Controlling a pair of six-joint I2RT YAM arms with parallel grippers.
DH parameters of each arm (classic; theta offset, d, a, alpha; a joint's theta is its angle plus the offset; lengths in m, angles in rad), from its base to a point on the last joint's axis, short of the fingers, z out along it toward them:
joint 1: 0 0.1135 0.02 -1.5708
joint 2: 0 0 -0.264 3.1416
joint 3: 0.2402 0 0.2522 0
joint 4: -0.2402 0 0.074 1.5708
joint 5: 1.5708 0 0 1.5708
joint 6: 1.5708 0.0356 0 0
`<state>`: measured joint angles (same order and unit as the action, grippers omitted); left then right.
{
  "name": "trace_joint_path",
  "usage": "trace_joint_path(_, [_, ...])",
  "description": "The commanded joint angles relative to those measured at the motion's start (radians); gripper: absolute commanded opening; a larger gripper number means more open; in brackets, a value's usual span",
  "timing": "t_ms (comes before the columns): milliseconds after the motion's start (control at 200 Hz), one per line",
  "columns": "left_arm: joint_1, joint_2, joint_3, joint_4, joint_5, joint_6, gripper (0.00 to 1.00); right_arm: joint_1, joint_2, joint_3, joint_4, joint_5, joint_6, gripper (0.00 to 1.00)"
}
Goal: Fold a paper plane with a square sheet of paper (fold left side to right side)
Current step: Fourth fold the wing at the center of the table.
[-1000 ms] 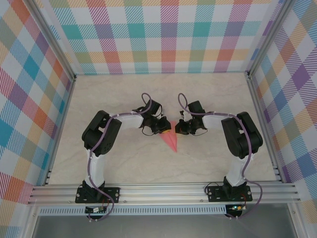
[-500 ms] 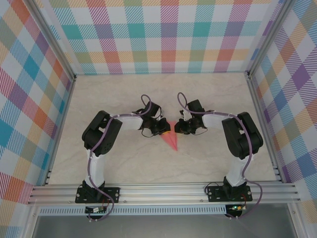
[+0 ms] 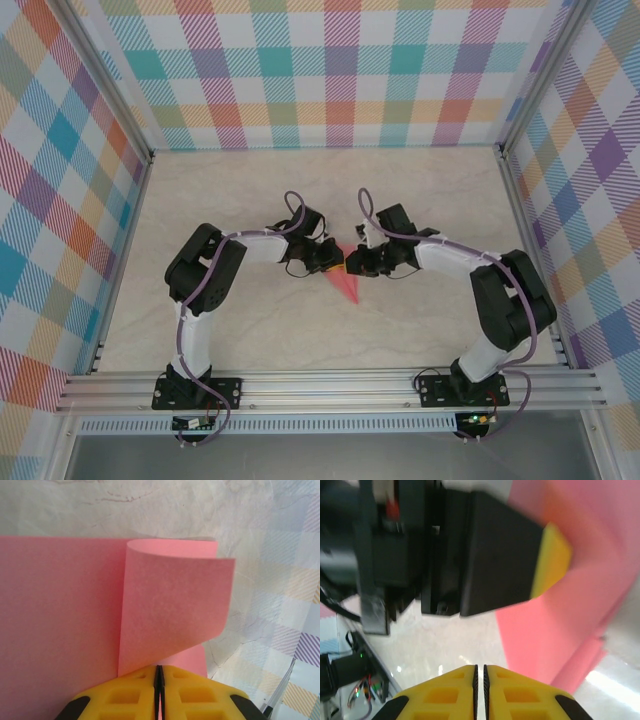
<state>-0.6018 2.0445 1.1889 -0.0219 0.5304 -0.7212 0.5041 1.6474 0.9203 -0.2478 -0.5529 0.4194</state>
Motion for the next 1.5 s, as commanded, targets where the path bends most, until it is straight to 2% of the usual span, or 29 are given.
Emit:
trace_joint_path(0, [-0.018,0.018,-0.031,-0.074,-0.039,0.000,0.12,0.018,0.037,-0.012,0.030,-0.066,0.028,0.13])
trace_joint_path(320, [-0.018,0.016,-0.027,-0.080,-0.041,0.003,0.11,0.029,0.126,0.017,-0.053,-0.011,-0.007,0.13])
trace_joint_path(725, [-0.018,0.019,-0.018,-0.087,-0.042,0.006,0.11,0.036,0.144,0.008,-0.113,0.079,-0.033,0.13])
trace_joint_path(1495, [-0.017,0.023,-0.005,-0.103,-0.048,0.012,0.10,0.068,0.154,-0.028,-0.154,0.123,-0.041,0.12])
